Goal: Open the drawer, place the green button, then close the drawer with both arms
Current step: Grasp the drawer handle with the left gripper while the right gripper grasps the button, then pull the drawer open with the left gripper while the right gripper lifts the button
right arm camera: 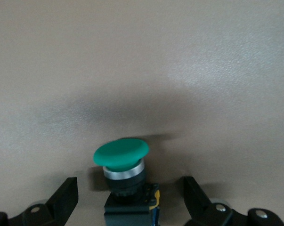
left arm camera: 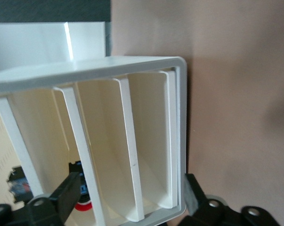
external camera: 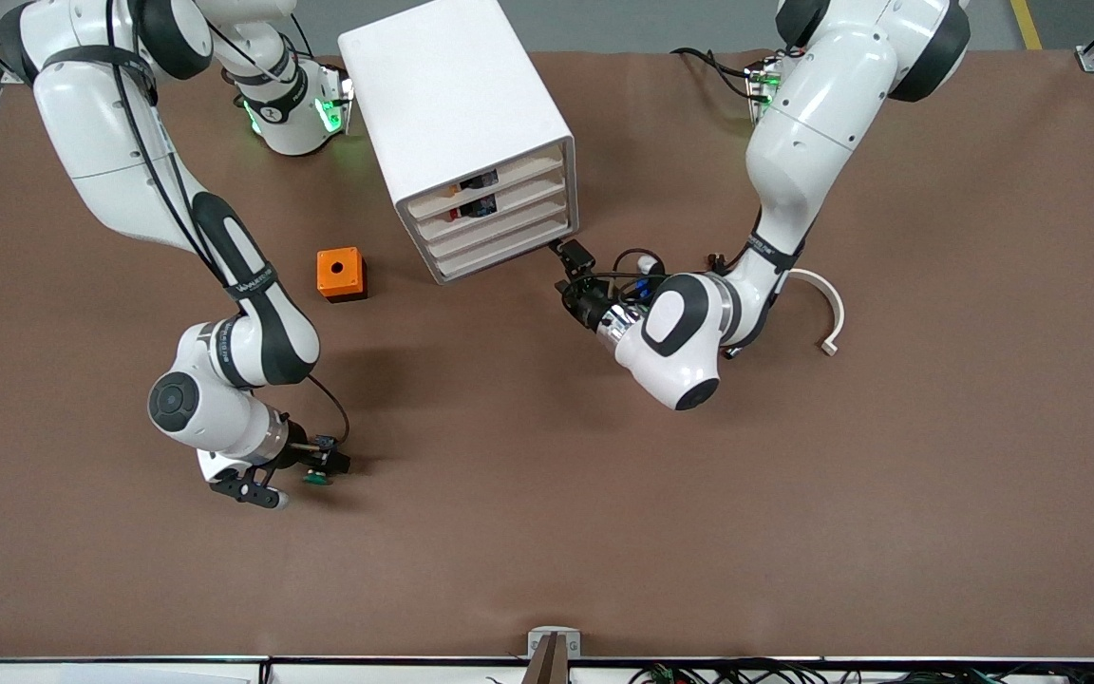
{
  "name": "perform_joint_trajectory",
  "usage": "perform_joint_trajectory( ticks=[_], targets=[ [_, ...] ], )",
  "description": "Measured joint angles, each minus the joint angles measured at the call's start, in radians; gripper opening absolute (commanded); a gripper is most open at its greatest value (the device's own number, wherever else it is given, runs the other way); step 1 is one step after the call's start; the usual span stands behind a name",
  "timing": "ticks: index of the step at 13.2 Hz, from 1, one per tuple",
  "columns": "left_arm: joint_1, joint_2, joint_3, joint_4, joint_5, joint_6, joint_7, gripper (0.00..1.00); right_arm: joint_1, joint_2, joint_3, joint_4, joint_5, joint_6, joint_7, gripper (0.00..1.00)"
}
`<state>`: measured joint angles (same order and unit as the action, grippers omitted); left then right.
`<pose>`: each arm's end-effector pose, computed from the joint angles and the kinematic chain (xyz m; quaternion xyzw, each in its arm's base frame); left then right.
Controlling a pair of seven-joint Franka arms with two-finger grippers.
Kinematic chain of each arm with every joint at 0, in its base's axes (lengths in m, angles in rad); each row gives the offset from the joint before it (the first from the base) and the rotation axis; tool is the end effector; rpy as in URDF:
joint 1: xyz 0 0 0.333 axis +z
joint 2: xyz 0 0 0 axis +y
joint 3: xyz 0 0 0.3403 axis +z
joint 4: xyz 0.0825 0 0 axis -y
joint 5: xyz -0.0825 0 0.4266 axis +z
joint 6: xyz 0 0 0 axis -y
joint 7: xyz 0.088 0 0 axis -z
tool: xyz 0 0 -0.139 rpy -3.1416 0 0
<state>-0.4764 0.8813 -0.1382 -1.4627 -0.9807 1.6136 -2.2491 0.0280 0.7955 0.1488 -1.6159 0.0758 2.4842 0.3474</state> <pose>0.5147 -0.4836 0.1439 -0.4070 -0.7098 0.5223 0.2406 0.7362 0.1219 0.1227 -0.9867 0.1377 -0.0181 0.0839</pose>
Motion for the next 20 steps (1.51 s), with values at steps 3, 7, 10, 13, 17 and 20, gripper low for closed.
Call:
perform_joint_trajectory(
  ticks=[3, 7, 10, 13, 17, 20],
  targets=[
    [-0.055, 0.04, -0.002, 0.0, -0.019, 0.0, -0.041, 0.76, 0.0, -0.006, 0.006, 0.0, 0.0, -0.036, 0.001, 0.49],
    [-0.135, 0.046, -0.002, 0.001, -0.059, 0.0, -0.067, 0.54, -0.001, -0.022, 0.013, 0.004, 0.0, -0.125, 0.001, 0.08],
    [-0.168, 0.052, -0.002, 0.001, -0.06, 0.001, -0.069, 0.2, -0.005, -0.034, 0.013, 0.017, 0.0, -0.204, 0.001, 0.02],
    [-0.165, 0.057, 0.01, 0.002, -0.06, 0.003, -0.069, 0.0, -0.019, -0.035, 0.013, 0.072, 0.0, -0.291, 0.001, 0.02],
    [-0.132, 0.057, 0.059, 0.037, -0.06, 0.002, -0.047, 0.0, -0.023, -0.062, 0.013, 0.152, 0.0, -0.407, 0.037, 0.02],
    [-0.12, 0.057, 0.11, 0.074, -0.06, 0.001, -0.019, 0.0, -0.013, -0.114, 0.023, 0.158, 0.0, -0.478, 0.144, 0.02]
  ],
)
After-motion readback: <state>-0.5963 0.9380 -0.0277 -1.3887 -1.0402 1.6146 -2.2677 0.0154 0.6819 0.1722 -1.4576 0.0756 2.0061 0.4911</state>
